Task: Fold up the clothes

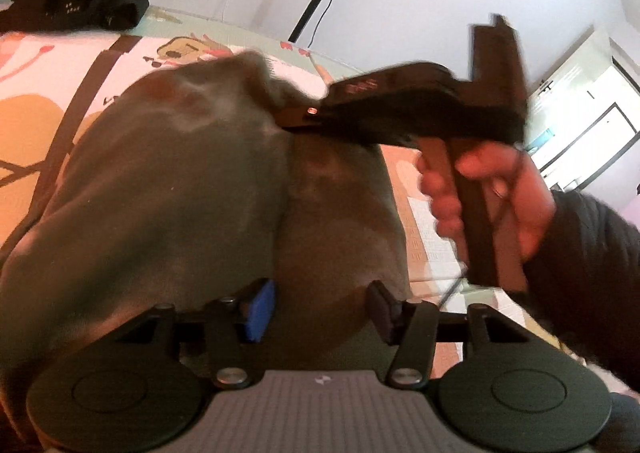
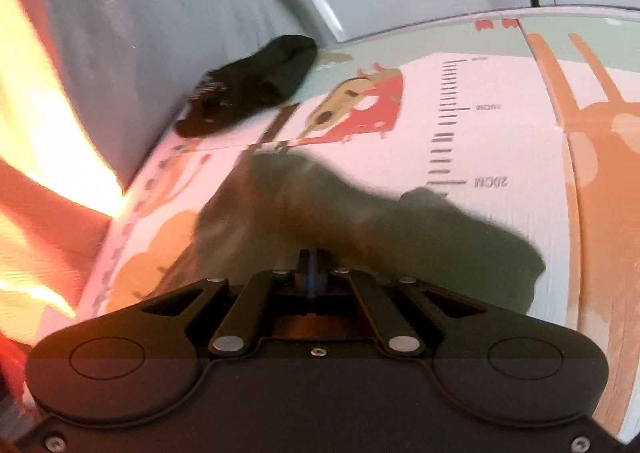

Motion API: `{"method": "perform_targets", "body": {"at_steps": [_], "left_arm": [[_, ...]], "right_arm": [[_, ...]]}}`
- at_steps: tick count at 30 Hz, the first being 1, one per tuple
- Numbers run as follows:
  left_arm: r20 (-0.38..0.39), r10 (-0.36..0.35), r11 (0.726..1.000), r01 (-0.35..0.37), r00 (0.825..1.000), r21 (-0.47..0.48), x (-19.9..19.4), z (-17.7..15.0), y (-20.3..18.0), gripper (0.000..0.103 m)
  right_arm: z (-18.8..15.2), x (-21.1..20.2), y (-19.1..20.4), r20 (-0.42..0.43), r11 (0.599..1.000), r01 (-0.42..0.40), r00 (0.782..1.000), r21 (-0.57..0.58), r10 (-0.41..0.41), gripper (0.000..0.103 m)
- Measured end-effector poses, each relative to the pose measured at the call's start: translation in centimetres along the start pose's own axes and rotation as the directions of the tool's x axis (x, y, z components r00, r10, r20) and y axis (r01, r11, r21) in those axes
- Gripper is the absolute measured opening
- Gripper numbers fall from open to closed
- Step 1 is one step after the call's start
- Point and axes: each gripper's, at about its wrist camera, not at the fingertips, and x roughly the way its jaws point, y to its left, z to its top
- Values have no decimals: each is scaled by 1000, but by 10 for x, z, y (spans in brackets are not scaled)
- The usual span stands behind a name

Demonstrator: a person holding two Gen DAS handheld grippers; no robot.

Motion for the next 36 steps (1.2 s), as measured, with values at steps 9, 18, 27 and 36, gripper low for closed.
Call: {"method": "perform_targets", "body": {"at_steps": [9, 18, 27, 36], "left_arm": [[13, 10, 1000, -10, 1000, 19, -10, 4, -7, 60], [161, 109, 991, -120, 981, 62, -61, 17, -10, 86], [165, 336, 941, -337, 927, -25, -73, 21, 47, 92], [3, 278, 950, -275, 961, -145, -42, 13, 110, 94]], "right_arm": [[33, 8, 17, 46, 998, 55, 998, -30, -53, 3], [12, -75, 48, 168, 993, 74, 984, -88, -58, 76], [-60, -115, 16, 21, 982, 173, 984, 75, -175, 80], [-109, -91, -12, -123, 954, 49, 992, 296, -12, 95]]}}
